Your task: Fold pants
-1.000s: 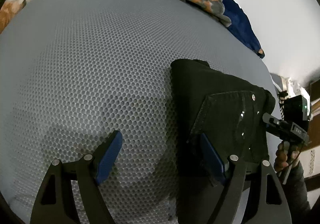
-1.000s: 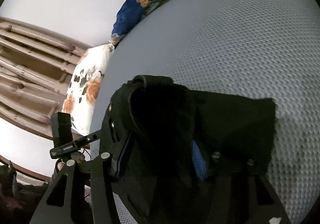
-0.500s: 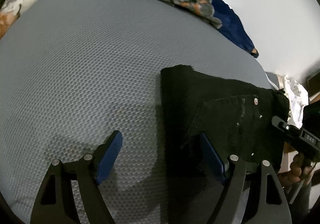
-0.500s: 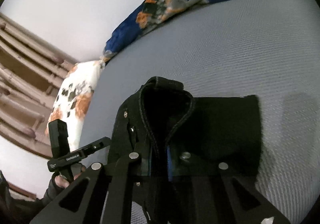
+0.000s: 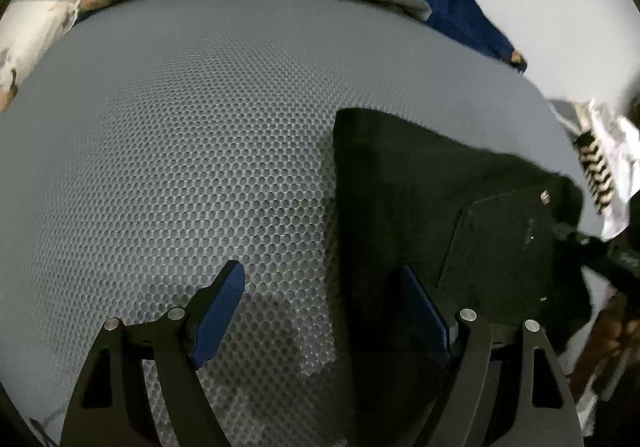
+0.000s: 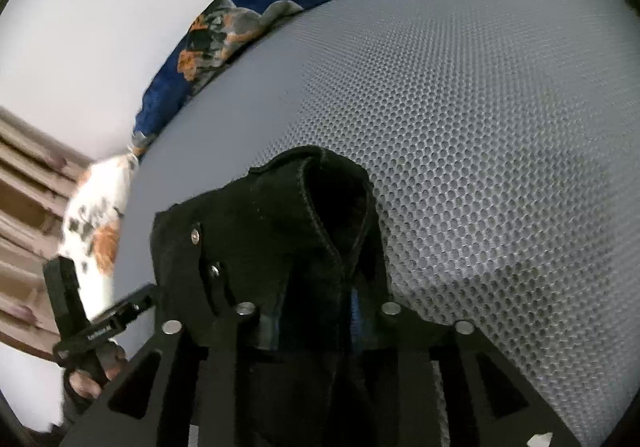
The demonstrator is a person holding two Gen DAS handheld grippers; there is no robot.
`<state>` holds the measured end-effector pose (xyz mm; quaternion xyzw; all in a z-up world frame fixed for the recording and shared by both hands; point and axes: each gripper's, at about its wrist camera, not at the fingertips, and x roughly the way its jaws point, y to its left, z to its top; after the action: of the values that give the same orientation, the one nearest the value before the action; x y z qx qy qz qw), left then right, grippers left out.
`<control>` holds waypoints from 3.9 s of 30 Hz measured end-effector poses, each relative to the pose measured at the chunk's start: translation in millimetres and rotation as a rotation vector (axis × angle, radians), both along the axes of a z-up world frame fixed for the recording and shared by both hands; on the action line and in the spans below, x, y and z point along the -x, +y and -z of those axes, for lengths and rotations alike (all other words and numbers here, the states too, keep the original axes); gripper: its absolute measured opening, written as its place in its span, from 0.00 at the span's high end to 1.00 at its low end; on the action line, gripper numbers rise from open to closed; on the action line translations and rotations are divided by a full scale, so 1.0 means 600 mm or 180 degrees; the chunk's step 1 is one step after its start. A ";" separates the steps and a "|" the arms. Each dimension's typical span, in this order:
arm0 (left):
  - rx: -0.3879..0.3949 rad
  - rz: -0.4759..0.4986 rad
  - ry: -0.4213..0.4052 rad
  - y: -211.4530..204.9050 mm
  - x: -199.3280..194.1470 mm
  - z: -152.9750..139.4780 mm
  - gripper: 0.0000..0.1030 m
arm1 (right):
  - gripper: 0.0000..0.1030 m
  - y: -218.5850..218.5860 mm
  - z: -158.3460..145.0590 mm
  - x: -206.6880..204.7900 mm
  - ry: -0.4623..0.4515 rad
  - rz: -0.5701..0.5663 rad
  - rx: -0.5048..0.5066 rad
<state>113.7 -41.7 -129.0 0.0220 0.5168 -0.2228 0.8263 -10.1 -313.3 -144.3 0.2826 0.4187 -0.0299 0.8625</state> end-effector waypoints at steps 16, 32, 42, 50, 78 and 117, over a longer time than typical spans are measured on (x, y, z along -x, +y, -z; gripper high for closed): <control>-0.0183 0.0148 -0.0150 -0.012 0.059 -0.001 0.22 | 0.70 0.050 -0.048 0.091 0.0020 -0.0023 0.0408; -0.0157 0.0144 -0.0168 -0.002 0.113 0.005 0.22 | 0.81 0.067 -0.034 0.110 0.0100 -0.0033 0.0351; -0.0161 0.0184 -0.0116 -0.017 0.117 0.012 0.22 | 0.92 0.076 -0.043 0.127 0.0162 0.0075 0.0492; -0.0158 0.0262 -0.0073 -0.019 0.126 0.023 0.22 | 0.93 0.065 -0.011 0.146 0.0348 0.0108 0.0367; 0.1169 0.0112 0.0833 0.027 0.021 0.031 0.24 | 0.44 -0.038 0.027 0.078 0.0116 -0.0421 -0.0570; 0.1382 0.0215 0.0334 0.051 -0.069 -0.045 0.80 | 0.78 0.043 -0.026 -0.135 -0.0311 -0.0796 -0.0906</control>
<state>155.2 -11.3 -101.9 -0.1507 0.4981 -0.3571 0.7757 70.9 -287.5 -128.7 0.3487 0.4082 0.1508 0.8301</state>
